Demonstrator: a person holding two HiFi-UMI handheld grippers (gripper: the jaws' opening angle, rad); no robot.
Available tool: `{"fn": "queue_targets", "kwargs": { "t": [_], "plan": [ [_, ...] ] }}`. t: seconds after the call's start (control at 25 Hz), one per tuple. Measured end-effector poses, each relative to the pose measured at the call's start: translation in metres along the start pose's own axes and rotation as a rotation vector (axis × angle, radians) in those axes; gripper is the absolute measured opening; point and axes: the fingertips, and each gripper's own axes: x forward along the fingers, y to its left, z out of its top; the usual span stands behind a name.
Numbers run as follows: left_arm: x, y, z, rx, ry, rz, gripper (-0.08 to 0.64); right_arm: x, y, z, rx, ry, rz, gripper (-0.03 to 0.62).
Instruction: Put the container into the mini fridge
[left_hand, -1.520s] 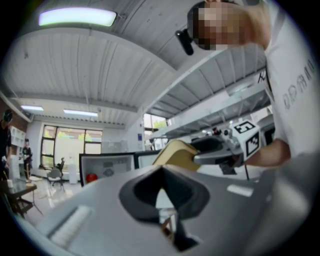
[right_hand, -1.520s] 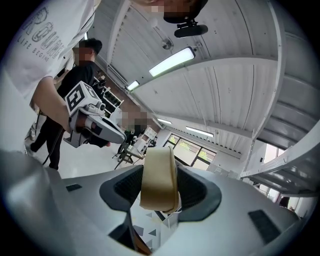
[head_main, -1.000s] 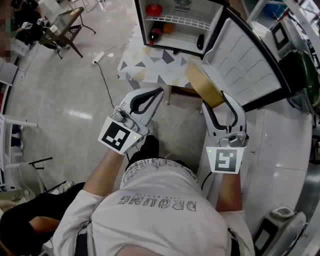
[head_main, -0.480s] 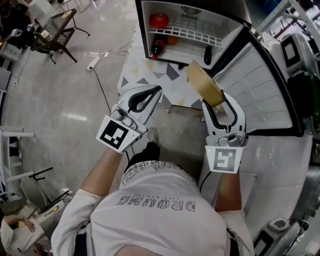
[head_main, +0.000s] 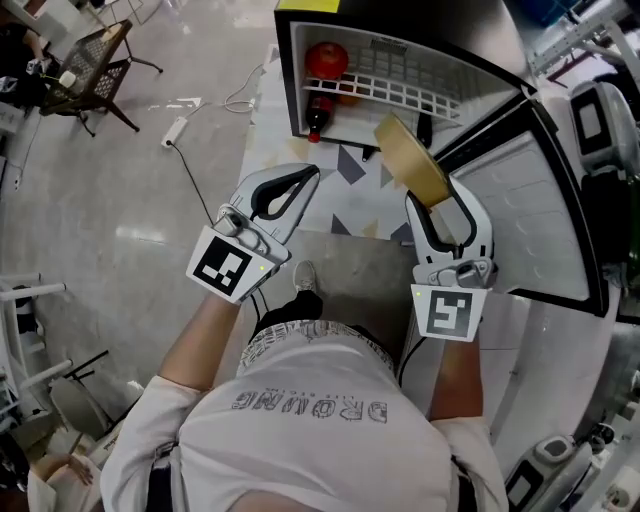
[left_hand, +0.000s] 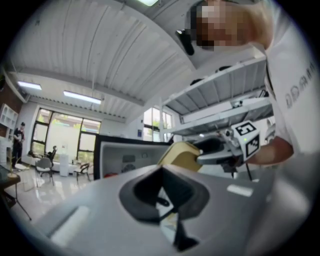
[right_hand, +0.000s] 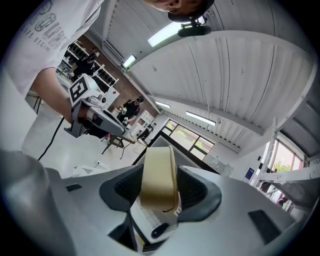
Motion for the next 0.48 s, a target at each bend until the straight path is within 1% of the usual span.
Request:
{"fn": "queue_targets", "kwargs": {
  "t": [0.28, 0.48],
  "plan": [
    [0.012, 0.046, -0.009, -0.016, -0.001, -0.031, 0.006, 0.046, -0.003, -0.005, -0.034, 0.055, -0.023, 0.207],
    [0.02, 0.065, -0.012, -0.01, -0.005, -0.042, 0.006, 0.074, -0.009, -0.011, -0.082, 0.074, -0.036, 0.207]
  ]
}}
